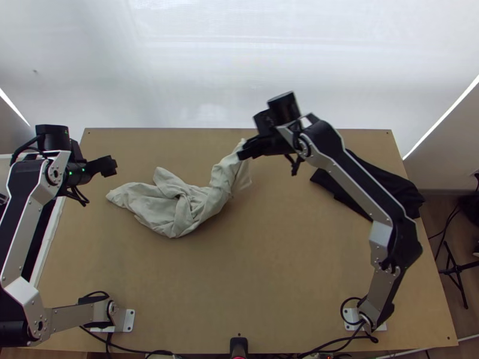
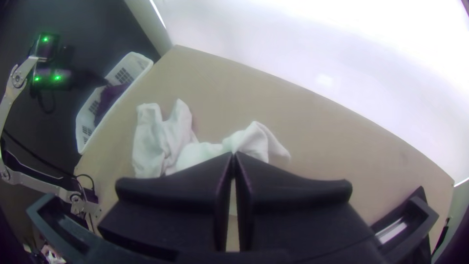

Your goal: Fold the t-shirt

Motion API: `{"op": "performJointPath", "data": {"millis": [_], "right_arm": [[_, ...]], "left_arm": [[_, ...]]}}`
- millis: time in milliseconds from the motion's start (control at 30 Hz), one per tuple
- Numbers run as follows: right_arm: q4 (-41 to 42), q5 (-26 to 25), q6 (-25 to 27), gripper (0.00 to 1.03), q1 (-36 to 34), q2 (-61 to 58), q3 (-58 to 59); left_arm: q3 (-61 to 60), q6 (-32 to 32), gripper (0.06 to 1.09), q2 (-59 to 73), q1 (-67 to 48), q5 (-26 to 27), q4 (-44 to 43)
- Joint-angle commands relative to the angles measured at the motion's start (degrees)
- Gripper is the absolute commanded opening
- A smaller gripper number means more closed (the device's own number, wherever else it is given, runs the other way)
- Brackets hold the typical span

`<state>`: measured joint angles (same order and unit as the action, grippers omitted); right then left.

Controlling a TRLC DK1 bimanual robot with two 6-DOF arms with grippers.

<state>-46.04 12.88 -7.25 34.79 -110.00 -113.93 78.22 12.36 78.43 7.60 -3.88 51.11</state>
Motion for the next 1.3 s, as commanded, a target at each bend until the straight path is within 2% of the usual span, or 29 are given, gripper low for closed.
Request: {"op": "performJointPath", "data": {"millis": [0,200,367,600,767,933,1033,1133,1267], "right_arm": [[3.15,-0.58,-1.72,0.03,-5.96,3.12,6.44],[6.32,-2.34,-5.76,0.03,-11.67,5.41,11.01],[9.39,-2.6,-5.94,0.03,-14.57,9.98,16.37],[10.18,-2.51,-5.06,0.03,-13.87,12.52,20.33],[10.18,-2.51,-4.71,0.03,-13.08,12.7,20.77],[10.71,-2.51,-4.18,0.03,-12.11,12.35,20.68],[11.06,-2.51,-4.18,0.03,-11.58,12.0,20.68],[11.85,-2.6,-4.09,0.03,-11.23,11.91,20.59],[12.29,-2.51,-4.09,0.03,-11.14,11.65,20.41]], "left_arm": [[0.1,-0.76,1.05,-0.39,-1.79,0.01,1.01],[0.01,-1.02,1.05,-0.83,-2.67,0.01,1.62],[-1.31,-1.73,1.05,-1.0,-4.17,0.1,3.03],[-11.95,-12.89,1.05,0.32,-13.48,0.01,4.7],[-16.96,-20.62,1.05,3.74,-17.7,-0.25,-7.78],[-16.87,-22.2,1.05,9.54,-21.66,-0.25,-20.26],[-16.43,-22.2,1.05,13.06,-23.68,-0.25,-24.39],[-15.72,-22.12,1.05,15.61,-26.4,-0.51,-23.25],[-12.74,-21.06,1.05,19.39,-29.22,-1.57,-15.6]]}}
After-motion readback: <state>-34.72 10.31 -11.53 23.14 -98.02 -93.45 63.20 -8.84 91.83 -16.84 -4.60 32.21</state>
